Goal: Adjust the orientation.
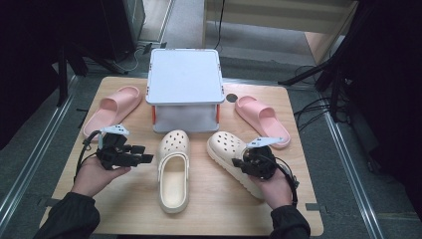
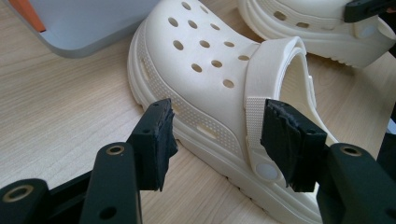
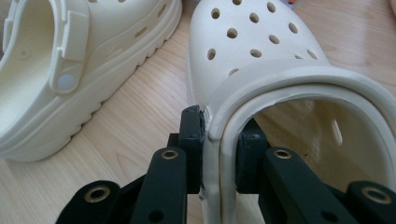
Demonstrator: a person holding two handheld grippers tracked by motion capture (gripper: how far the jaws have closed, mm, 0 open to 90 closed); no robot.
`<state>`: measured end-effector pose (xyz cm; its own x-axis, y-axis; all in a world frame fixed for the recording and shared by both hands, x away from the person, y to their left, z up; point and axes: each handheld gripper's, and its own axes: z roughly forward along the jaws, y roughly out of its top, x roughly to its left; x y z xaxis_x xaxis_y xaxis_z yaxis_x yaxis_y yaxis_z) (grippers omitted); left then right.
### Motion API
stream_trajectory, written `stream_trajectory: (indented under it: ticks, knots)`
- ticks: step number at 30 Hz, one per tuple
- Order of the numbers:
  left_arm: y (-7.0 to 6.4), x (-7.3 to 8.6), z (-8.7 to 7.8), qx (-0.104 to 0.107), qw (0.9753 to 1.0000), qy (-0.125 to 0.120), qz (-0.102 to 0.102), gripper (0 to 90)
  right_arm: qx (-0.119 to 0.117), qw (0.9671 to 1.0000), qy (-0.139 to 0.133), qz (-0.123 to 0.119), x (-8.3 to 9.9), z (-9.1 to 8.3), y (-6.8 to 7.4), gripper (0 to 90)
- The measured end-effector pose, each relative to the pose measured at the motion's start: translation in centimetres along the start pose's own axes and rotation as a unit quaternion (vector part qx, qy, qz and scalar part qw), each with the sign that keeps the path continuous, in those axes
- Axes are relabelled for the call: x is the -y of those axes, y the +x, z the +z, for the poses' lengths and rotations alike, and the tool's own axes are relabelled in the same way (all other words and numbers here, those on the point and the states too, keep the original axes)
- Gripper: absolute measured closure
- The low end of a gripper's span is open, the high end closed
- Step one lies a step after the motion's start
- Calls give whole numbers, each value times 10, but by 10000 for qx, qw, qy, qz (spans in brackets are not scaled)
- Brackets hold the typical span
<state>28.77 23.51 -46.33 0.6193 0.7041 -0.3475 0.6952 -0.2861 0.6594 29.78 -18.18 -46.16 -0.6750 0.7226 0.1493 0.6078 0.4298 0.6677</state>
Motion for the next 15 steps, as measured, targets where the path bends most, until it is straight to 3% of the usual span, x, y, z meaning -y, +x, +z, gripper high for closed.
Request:
stream_trajectory:
  ticks: [10, 15]
  knots:
    - [-3, 4, -2, -46, 10000, -3, 14, 432, -117, 9999, -61, 4, -24, 27, 12, 772]
    - [-4, 7, -3, -77, 10000, 39, 32, 431, -22, 10000, -4, -60, -28, 36, 16, 769]
